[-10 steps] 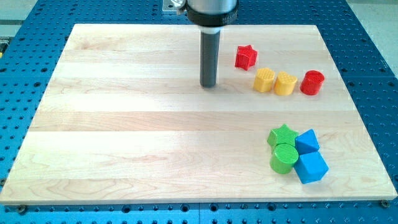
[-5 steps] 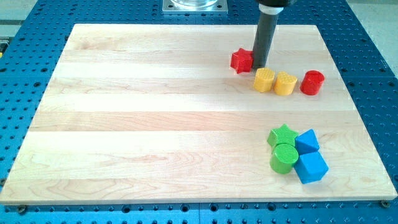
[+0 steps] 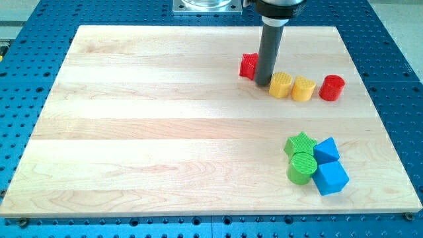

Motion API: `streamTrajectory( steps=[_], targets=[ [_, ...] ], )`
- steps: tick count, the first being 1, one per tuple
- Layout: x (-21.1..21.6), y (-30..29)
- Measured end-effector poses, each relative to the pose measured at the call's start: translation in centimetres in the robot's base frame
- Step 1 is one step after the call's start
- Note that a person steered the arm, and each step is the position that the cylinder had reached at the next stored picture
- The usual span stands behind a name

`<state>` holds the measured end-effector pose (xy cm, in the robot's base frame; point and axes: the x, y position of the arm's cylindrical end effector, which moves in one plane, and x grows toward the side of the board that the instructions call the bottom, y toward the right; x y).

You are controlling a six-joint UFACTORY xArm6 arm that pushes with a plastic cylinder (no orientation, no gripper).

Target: Move the red star to the left of the yellow hexagon

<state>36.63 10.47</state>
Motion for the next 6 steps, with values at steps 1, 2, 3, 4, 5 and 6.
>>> streamTrajectory(
  steps=[1, 2, 3, 4, 5, 6],
  targets=[
    [0.7, 0.0],
    [1.9, 0.0],
    [1.9, -2.0],
    [1.9, -11.1],
    [-2.9, -14.0],
    [-5.9, -8.0]
  ],
)
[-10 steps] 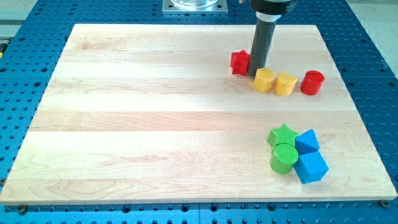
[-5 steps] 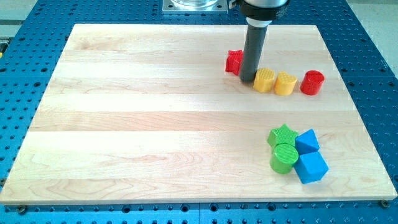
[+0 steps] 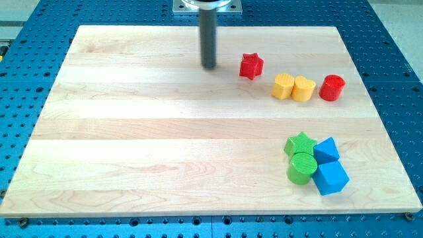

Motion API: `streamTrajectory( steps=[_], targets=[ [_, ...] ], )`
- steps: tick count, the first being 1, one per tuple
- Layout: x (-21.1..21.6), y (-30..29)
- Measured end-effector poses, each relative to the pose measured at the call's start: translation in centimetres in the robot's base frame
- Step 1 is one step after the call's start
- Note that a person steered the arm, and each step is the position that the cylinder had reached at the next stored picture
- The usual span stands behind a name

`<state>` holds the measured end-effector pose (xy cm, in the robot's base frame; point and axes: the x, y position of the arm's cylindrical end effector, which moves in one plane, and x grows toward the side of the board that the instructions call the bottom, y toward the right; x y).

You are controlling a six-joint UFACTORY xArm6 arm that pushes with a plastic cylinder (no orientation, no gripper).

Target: Move the red star to the left of the yellow hexagon

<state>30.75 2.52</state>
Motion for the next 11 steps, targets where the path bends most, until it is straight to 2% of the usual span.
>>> streamTrajectory(
  steps=[1, 2, 5, 10, 11],
  targets=[
    [-1.0, 3.5],
    [-0.3, 4.9],
    [4.4, 4.9],
    [5.0, 4.7],
    [6.2, 4.8]
  ],
)
